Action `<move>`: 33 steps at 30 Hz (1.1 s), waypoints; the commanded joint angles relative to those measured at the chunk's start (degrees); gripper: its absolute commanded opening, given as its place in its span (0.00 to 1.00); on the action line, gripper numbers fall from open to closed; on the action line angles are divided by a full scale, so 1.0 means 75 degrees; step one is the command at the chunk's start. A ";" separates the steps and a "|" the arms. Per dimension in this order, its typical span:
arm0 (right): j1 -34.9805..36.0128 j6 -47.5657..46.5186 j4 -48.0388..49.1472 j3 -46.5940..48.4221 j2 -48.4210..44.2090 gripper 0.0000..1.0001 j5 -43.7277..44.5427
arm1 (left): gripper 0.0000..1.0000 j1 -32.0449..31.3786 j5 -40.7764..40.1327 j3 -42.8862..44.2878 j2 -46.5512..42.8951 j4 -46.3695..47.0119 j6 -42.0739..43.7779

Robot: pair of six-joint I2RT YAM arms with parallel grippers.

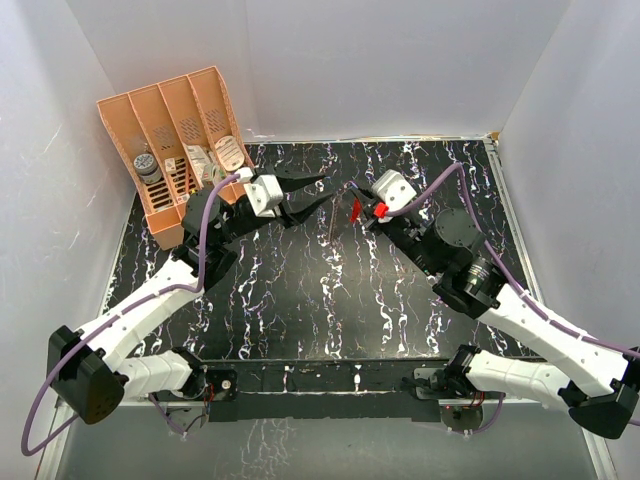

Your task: Remove the keys from the keyring

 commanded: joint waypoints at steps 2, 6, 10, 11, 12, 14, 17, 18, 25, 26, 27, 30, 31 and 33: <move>0.0037 0.0086 0.0435 0.0303 -0.0228 0.00 -0.0132 | 0.34 0.0006 0.0193 0.0195 0.0023 0.0730 0.0331; 0.0038 0.0109 0.0423 0.0317 -0.0192 0.00 -0.0170 | 0.31 -0.0001 0.0200 0.0030 0.0129 0.1529 -0.0012; 0.0036 0.0133 0.0435 0.0338 -0.0191 0.00 -0.0185 | 0.27 0.0007 0.0347 0.0124 0.0271 0.1632 -0.0172; 0.0030 0.0133 0.0435 0.0347 -0.0187 0.00 -0.0185 | 0.26 0.0004 0.0394 0.0147 0.0308 0.1645 -0.0204; 0.0033 0.0133 0.0432 0.0350 -0.0187 0.00 -0.0191 | 0.25 0.0007 0.0431 0.0151 0.0343 0.1666 -0.0236; 0.0040 0.0133 0.0434 0.0350 -0.0187 0.00 -0.0198 | 0.24 0.0008 0.0487 0.0158 0.0408 0.1731 -0.0311; 0.0040 0.0146 0.0434 0.0350 -0.0183 0.00 -0.0193 | 0.23 0.0006 0.0582 0.0163 0.0487 0.1834 -0.0432; 0.0035 0.0145 0.0429 0.0356 -0.0175 0.00 -0.0189 | 0.23 -0.0003 0.0614 0.0163 0.0513 0.1865 -0.0477; 0.0038 0.0156 0.0435 0.0362 -0.0153 0.00 -0.0218 | 0.23 -0.0007 0.0808 0.0230 0.0705 0.2126 -0.0734; 0.0039 0.0156 0.0434 0.0365 -0.0151 0.00 -0.0218 | 0.23 -0.0005 0.0868 0.0249 0.0734 0.2142 -0.0775; 0.0040 0.0156 0.0435 0.0373 -0.0149 0.00 -0.0215 | 0.23 -0.0019 0.0885 0.0275 0.0764 0.2131 -0.0801; 0.0040 0.0166 0.0435 0.0362 -0.0161 0.00 -0.0224 | 0.23 -0.0036 0.0926 0.0287 0.0861 0.2172 -0.0837; 0.0040 0.0174 0.0435 0.0362 -0.0168 0.00 -0.0229 | 0.23 -0.0042 0.0928 0.0306 0.0884 0.2192 -0.0851; 0.0039 0.0170 0.0435 0.0362 -0.0166 0.00 -0.0230 | 0.23 -0.0051 0.0916 0.0306 0.0937 0.2236 -0.0873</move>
